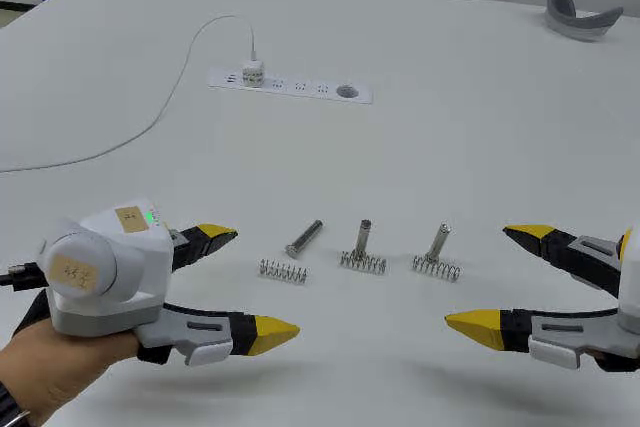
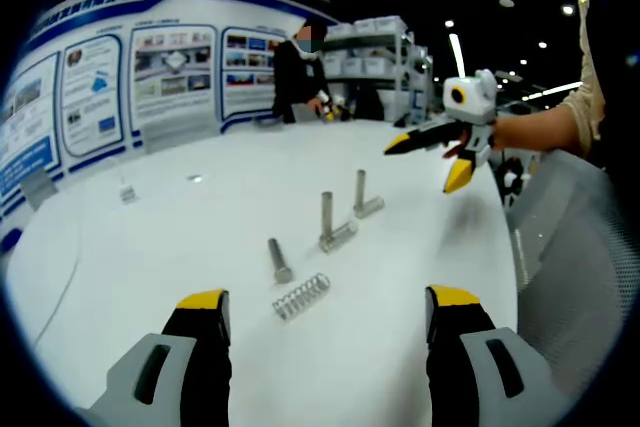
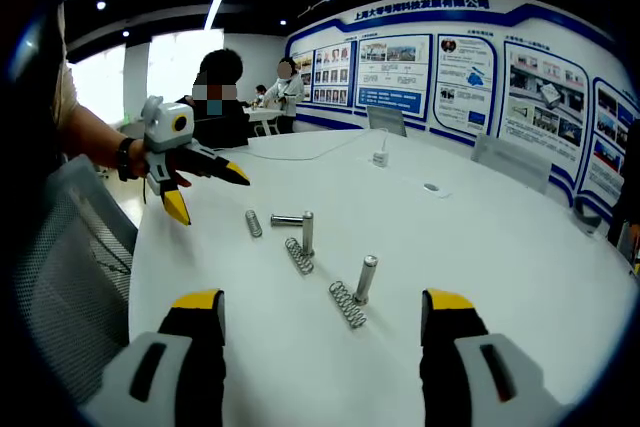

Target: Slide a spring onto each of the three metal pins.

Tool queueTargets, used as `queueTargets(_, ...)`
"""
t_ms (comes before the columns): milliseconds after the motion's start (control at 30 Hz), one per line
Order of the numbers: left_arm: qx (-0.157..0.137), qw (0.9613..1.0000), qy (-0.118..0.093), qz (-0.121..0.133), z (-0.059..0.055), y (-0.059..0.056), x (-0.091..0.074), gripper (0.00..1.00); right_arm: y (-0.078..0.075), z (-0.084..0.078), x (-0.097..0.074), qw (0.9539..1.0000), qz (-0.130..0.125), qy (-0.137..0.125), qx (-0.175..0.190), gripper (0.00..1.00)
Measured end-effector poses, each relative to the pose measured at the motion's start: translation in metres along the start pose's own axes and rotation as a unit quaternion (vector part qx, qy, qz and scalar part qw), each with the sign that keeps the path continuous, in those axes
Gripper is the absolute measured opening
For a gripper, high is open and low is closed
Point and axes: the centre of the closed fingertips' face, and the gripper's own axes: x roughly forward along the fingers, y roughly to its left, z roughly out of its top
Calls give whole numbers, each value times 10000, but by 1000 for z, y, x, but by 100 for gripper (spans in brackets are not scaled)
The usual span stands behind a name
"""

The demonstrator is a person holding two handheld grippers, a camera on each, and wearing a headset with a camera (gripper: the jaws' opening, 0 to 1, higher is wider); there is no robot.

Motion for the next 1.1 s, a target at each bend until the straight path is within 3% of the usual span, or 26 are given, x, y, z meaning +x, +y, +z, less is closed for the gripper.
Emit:
queueTargets(300, -3, 10000, -30, 50, 7, 5, 0, 79, 1, -1, 0, 10000, 22, 7, 14, 81)
queueTargets(733, 39, 9998, -46, 201, 31, 29, 17, 69, 2, -2, -1, 10000, 19, 7, 38, 80)
queueTargets(1100, 211, 9994, 224, 167, 38, 41, 43, 57, -1, -5, -2, 10000, -11, 32, 58, 80)
